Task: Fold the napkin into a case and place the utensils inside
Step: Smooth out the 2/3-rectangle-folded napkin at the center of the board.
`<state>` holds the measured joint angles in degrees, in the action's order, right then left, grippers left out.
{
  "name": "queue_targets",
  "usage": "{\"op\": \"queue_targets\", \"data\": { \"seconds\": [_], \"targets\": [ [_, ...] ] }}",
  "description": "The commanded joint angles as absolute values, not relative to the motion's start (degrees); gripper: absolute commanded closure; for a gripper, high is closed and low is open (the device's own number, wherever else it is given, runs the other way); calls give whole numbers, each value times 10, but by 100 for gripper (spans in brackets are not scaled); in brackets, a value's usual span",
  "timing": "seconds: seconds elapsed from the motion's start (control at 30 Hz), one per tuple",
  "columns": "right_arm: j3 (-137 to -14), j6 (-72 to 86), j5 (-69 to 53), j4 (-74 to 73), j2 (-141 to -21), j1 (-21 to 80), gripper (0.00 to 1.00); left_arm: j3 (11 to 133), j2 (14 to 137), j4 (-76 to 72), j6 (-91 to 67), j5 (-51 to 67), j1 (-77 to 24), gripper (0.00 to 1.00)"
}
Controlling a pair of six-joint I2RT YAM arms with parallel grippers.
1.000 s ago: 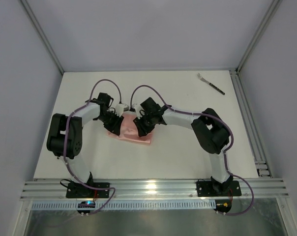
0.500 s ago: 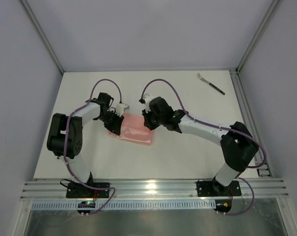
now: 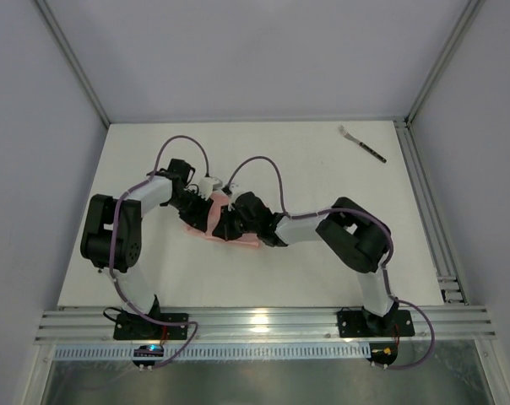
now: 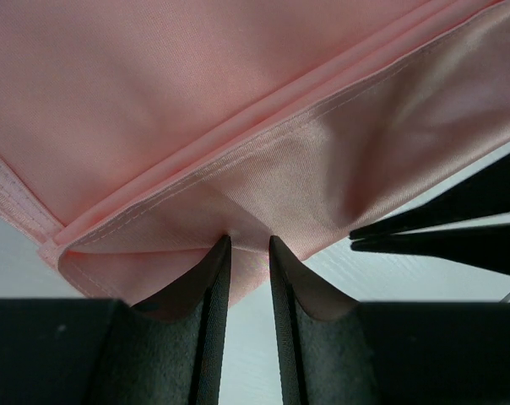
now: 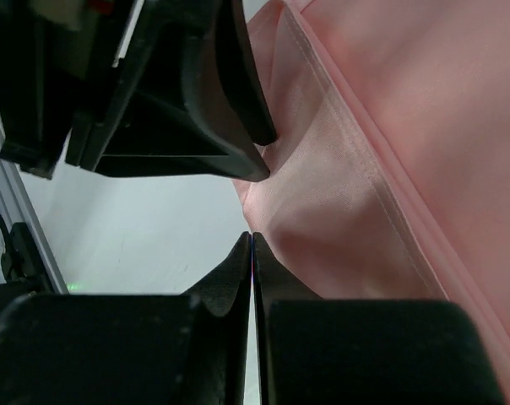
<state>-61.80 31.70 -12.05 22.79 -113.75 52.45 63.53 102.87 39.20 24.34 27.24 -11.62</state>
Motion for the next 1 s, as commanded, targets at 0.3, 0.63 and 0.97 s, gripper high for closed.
{"op": "queue_targets", "data": {
  "seconds": [0.3, 0.63, 0.97],
  "targets": [
    [-519, 451, -127, 356, -1163, 486, 96, 621, 1040, 361, 246, 246, -119, 75],
    [-380, 482, -113, 387, -1092, 477, 96, 623, 1043, 358, 251, 229, -119, 76],
    [-244, 518, -105, 422, -1026, 454, 96, 621, 1043, 357, 252, 221, -119, 76]
  ]
}}
